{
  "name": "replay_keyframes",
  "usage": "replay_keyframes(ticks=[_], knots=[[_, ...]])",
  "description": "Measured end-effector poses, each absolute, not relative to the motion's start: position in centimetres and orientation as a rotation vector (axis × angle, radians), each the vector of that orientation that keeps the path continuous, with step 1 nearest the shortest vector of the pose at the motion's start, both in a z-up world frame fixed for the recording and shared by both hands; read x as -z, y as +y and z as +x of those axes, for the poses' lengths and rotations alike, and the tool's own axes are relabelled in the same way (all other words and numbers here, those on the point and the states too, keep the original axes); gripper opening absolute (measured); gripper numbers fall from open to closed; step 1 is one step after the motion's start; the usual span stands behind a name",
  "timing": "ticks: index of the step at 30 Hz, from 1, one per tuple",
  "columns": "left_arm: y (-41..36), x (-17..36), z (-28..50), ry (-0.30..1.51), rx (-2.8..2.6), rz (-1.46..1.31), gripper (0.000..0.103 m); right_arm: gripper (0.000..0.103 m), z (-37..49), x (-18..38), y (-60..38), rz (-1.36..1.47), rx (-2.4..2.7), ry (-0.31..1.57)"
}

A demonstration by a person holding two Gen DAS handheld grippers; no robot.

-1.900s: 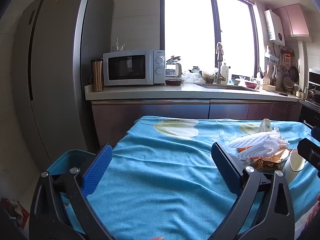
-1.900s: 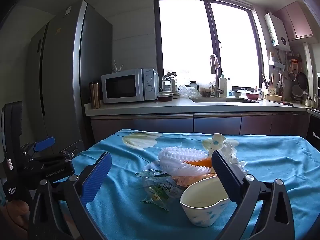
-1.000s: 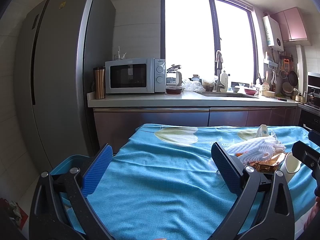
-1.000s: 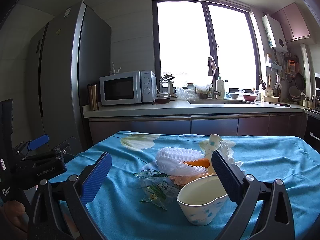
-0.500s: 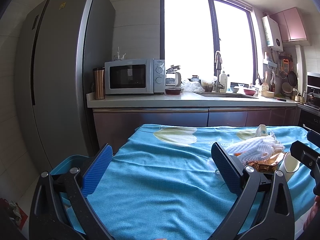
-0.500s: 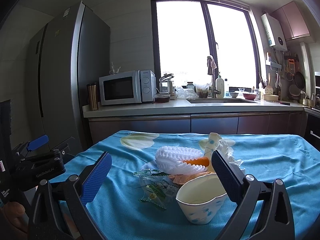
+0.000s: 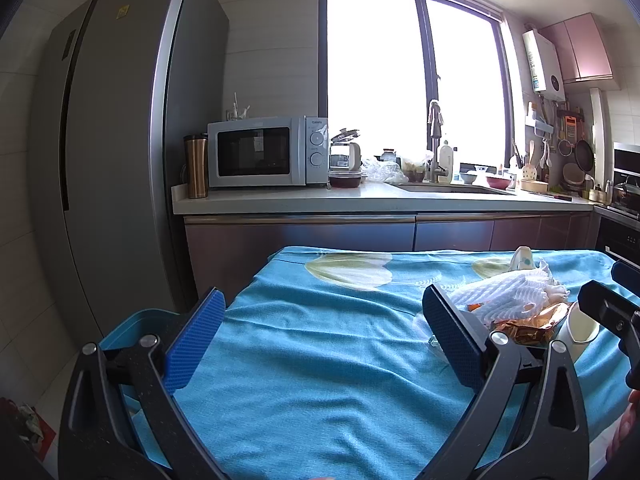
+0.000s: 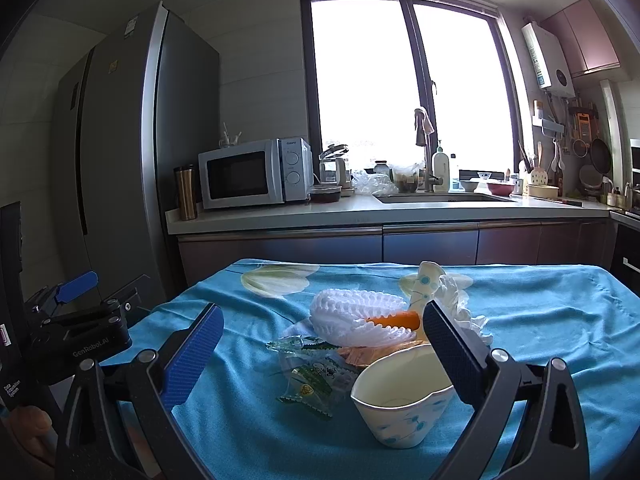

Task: Collect trash

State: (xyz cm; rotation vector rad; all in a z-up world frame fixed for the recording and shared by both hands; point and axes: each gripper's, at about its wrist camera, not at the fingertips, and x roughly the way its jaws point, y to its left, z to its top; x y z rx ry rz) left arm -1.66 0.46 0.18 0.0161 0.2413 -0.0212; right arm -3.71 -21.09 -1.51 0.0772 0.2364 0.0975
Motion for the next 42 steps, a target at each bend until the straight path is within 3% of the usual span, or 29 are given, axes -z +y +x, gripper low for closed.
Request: replay_keyframes(ticks=[23,34,42], knots=[[-1.2,0.7,-1.0,0.278,0.088,0.037,0.097,0.096,-3.3,2.6,-23.8,0.122,-0.064,0.286],[-5.0,1.7,2.0,0.374,0.254,0.093,0.097,0.082,-2.3,4.1,-28.1,0.210,-0.023,0.372],[-8.5,3.5,4.5,0.497,0.428,0.126,0.097,0.081,-2.2,5.1,-29.5,0.246,-0.069,0.392]])
